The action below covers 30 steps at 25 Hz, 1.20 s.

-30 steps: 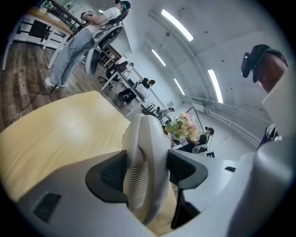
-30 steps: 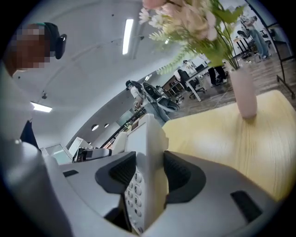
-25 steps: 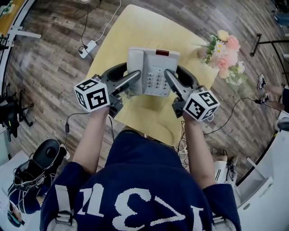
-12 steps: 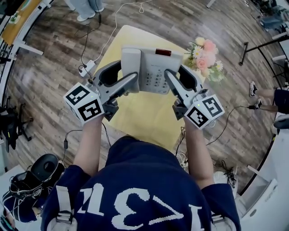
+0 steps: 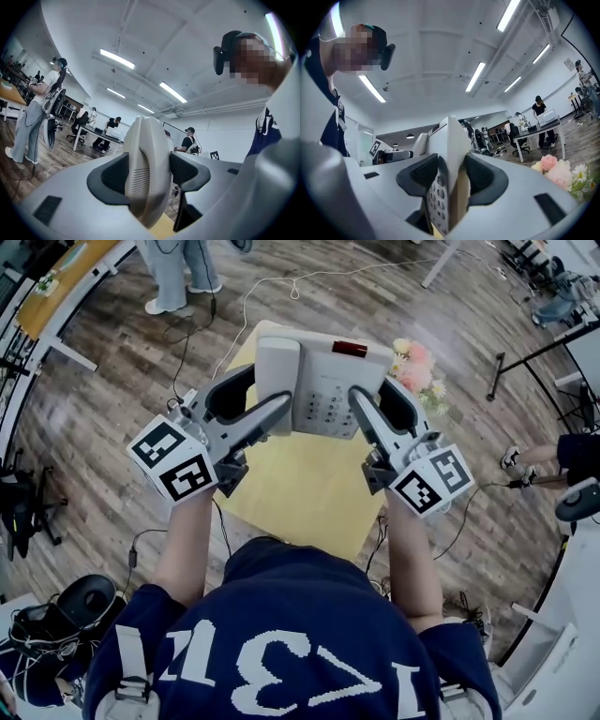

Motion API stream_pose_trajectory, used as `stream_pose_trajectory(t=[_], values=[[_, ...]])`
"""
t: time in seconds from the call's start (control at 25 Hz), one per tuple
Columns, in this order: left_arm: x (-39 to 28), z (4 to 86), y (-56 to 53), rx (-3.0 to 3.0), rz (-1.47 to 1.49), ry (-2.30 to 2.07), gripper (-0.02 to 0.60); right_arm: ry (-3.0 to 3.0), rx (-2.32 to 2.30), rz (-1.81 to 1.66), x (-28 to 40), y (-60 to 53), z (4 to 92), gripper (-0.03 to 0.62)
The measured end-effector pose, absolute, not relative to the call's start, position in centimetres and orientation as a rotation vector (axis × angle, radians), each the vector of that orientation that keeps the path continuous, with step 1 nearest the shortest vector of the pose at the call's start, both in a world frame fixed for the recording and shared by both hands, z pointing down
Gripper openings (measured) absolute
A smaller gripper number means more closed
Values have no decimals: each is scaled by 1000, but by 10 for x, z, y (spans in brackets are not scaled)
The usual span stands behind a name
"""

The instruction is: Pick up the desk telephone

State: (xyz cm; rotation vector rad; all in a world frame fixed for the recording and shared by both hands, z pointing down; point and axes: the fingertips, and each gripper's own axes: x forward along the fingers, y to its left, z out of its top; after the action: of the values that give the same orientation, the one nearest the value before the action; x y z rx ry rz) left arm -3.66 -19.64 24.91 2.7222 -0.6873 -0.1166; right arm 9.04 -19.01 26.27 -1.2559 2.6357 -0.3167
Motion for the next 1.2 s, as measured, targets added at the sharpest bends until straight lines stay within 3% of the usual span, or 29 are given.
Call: stream_pose_trajectory(t=[1.2], values=[[-44, 211, -176, 2794, -222, -740, 287, 2645, -1220, -178, 85, -173, 222, 201]])
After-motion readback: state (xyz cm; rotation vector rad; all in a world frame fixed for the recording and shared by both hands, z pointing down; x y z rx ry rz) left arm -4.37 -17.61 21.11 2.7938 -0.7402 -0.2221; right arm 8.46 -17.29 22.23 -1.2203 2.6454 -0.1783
